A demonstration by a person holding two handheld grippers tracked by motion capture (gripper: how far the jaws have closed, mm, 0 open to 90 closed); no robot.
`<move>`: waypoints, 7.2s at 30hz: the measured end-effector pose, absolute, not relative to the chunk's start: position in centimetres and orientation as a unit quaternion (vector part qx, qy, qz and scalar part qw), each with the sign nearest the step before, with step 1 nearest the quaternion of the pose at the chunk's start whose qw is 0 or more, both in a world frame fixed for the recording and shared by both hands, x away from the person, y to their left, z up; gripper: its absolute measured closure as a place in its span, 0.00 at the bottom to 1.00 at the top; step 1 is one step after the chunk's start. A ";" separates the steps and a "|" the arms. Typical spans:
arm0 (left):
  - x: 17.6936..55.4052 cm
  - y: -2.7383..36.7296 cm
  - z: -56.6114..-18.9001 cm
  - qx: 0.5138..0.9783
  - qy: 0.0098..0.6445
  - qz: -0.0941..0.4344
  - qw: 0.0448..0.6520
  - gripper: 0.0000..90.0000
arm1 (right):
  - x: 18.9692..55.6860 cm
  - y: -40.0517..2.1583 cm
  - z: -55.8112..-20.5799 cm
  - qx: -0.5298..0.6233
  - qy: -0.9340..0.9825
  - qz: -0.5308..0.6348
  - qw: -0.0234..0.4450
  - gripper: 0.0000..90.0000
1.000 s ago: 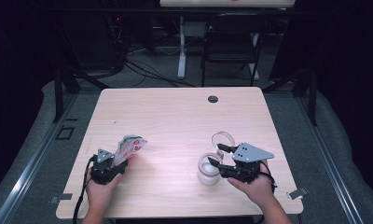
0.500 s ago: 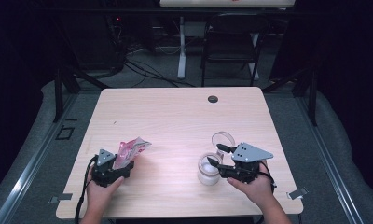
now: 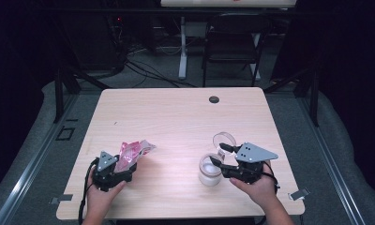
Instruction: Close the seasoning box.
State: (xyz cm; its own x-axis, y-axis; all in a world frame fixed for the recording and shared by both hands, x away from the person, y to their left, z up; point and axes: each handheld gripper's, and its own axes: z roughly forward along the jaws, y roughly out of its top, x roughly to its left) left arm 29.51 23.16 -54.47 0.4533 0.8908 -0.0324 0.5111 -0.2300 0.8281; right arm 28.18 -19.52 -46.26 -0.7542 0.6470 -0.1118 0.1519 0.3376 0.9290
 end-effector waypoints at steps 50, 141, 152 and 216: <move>27.1 19.5 -53.6 0.768 0.417 0.215 0.437 0.43 | 27.9 -23.2 -43.7 0.294 0.756 0.518 0.272 0.80; 27.2 20.3 -53.9 0.758 0.431 0.227 0.434 0.53 | 31.4 -25.1 -48.1 0.381 0.752 0.478 0.245 1.00; 27.2 20.2 -53.9 0.758 0.430 0.228 0.435 0.53 | 31.3 -25.0 -48.0 0.379 0.752 0.480 0.245 1.00; 27.2 20.2 -53.8 0.756 0.428 0.230 0.437 0.52 | 29.8 -21.9 -47.8 0.320 0.782 0.482 0.231 0.95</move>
